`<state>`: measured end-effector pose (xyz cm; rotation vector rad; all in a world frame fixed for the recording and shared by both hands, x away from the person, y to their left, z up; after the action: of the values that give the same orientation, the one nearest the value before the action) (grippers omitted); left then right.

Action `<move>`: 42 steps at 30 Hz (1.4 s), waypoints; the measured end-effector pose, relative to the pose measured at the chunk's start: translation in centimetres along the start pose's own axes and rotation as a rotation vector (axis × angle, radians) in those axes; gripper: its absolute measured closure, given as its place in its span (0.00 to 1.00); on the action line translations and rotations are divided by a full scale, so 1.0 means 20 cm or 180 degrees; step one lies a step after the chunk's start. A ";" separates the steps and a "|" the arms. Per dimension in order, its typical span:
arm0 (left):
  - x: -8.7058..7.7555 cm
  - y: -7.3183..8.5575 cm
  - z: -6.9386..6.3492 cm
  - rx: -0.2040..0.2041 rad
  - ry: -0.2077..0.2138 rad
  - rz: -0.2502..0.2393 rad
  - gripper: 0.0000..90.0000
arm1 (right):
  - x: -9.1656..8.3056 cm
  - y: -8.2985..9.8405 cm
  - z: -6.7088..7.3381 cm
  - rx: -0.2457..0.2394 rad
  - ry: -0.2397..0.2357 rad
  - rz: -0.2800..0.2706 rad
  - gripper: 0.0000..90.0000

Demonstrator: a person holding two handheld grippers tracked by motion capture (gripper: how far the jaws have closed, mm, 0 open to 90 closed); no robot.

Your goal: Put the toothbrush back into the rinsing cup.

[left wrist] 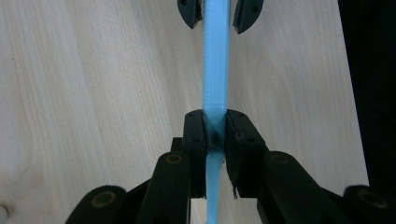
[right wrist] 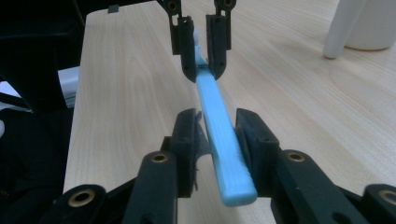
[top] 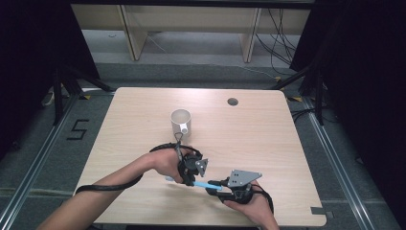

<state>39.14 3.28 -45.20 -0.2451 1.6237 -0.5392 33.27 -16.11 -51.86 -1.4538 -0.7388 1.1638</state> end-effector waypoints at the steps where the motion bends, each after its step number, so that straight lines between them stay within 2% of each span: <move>1: 0.00 0.00 0.00 0.0013 0.0005 0.0003 0.87 | 0.00 0.00 0.00 -0.0040 -0.0004 0.0000 0.81; 6: 0.00 0.00 0.00 0.0043 0.0024 0.0016 0.86 | 0.00 0.00 0.00 -0.0113 -0.0015 -0.0019 0.85; 7: 0.00 0.00 0.00 0.0058 0.0024 0.0020 0.86 | 0.00 0.00 0.01 -0.0071 -0.0036 -0.0020 0.86; 9: -0.01 0.00 0.00 0.0067 0.0024 0.0014 0.86 | 0.00 0.00 0.01 -0.0122 -0.0055 0.0011 0.87; 11: -0.01 0.00 0.00 0.0051 0.0017 -0.0010 0.85 | 0.00 -0.01 0.02 -0.0097 -0.0076 0.0026 0.87; 12: -0.02 0.00 0.00 0.0086 -0.0005 0.0001 0.84 | -0.01 -0.01 0.02 -0.0119 -0.0066 0.0042 0.87; 13: -0.03 -0.01 0.00 0.0094 -0.0091 -0.0055 0.79 | -0.01 -0.01 0.03 -0.0076 -0.0044 0.0059 0.88; 14: -0.03 -0.01 0.00 0.0099 -0.0220 -0.0137 0.74 | -0.01 -0.01 0.02 -0.0206 -0.0054 0.0043 0.87; 15: -0.05 -0.01 -0.01 0.0057 -0.0337 -0.0226 0.68 | -0.01 -0.02 0.02 -0.0209 -0.0034 0.0051 0.87; 16: -0.06 -0.01 -0.02 0.0071 -0.0392 -0.0266 0.64 | -0.01 -0.01 0.03 -0.0146 -0.0001 0.0048 0.88; 18: -0.09 0.00 -0.03 0.0040 -0.0524 -0.0427 0.56 | -0.02 -0.02 0.02 -0.0207 0.0077 0.0027 0.88; 19: -0.11 0.01 -0.04 0.0014 -0.0579 -0.0518 0.54 | -0.03 -0.02 0.02 -0.0189 0.0112 0.0058 0.87; 22: -0.16 0.06 -0.07 -0.0080 -0.0755 -0.0838 0.51 | -0.06 -0.04 0.00 -0.0219 0.0322 0.0009 0.87; 23: -0.18 0.08 -0.09 -0.0155 -0.0798 -0.1029 0.50 | -0.07 -0.04 0.00 -0.0235 0.0378 -0.0030 0.87; 25: -0.21 0.12 -0.12 -0.0267 -0.0877 -0.1293 0.48 | -0.09 -0.05 -0.01 -0.0229 0.0520 -0.0080 0.87; 26: -0.22 0.14 -0.13 -0.0348 -0.0900 -0.1454 0.47 | -0.11 -0.07 -0.02 -0.0250 0.0655 -0.0187 0.87; 27: -0.23 0.17 -0.15 -0.0446 -0.0914 -0.1633 0.47 | -0.11 -0.07 -0.02 -0.0250 0.0655 -0.0187 0.87; 29: -0.23 0.22 -0.17 -0.0626 -0.0957 -0.1920 0.46 | -0.13 -0.09 -0.02 -0.0205 0.0820 -0.0280 0.87; 32: -0.21 0.29 -0.18 -0.0846 -0.1092 -0.2171 0.43 | -0.14 -0.12 -0.03 -0.0264 0.1023 -0.0420 0.87; 33: -0.20 0.32 -0.18 -0.0942 -0.1181 -0.2308 0.42 | -0.14 -0.13 -0.02 -0.0179 0.1073 -0.0470 0.87; 34: -0.18 0.34 -0.18 -0.1033 -0.1235 -0.2398 0.41 | -0.14 -0.15 -0.03 -0.0243 0.1132 -0.0536 0.87; 35: -0.17 0.35 -0.18 -0.1132 -0.1256 -0.2523 0.40 | -0.14 -0.16 -0.03 -0.0272 0.1176 -0.0562 0.87; 36: -0.16 0.36 -0.18 -0.1199 -0.1255 -0.2632 0.39 | -0.14 -0.18 -0.02 -0.0192 0.1220 -0.0614 0.87; 37: -0.15 0.37 -0.17 -0.1289 -0.1266 -0.2750 0.38 | -0.14 -0.19 -0.02 -0.0197 0.1224 -0.0631 0.87; 38: -0.14 0.38 -0.17 -0.1385 -0.1283 -0.2841 0.37 | -0.13 -0.20 -0.02 -0.0207 0.1277 -0.0701 0.87; 39: -0.14 0.39 -0.16 -0.1502 -0.1276 -0.3014 0.37 | -0.13 -0.22 -0.02 -0.0215 0.1289 -0.0741 0.87; 40: -0.14 0.39 -0.15 -0.1568 -0.1271 -0.3102 0.36 | -0.12 -0.24 -0.02 -0.0291 0.1330 -0.0820 0.87; 41: -0.15 0.39 -0.14 -0.1653 -0.1274 -0.3216 0.36 | -0.12 -0.25 -0.02 -0.0249 0.1289 -0.0838 0.87; 42: -0.16 0.39 -0.13 -0.1735 -0.1244 -0.3394 0.36 | -0.11 -0.27 -0.02 -0.0273 0.1309 -0.0864 0.87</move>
<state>38.28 12.00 -45.92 -1.5708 1.1213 -0.7553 33.60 -17.08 -46.13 -1.5443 -0.6752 0.6061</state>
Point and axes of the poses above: each handheld gripper's, and its own axes: x roughly forward along the jaws, y roughly out of its underside, z roughly to its left, the point moved 1 cm from there along x, roughly forward along the jaws, and after that the axes turned 12 degrees about -z, right-handed, at the moved point
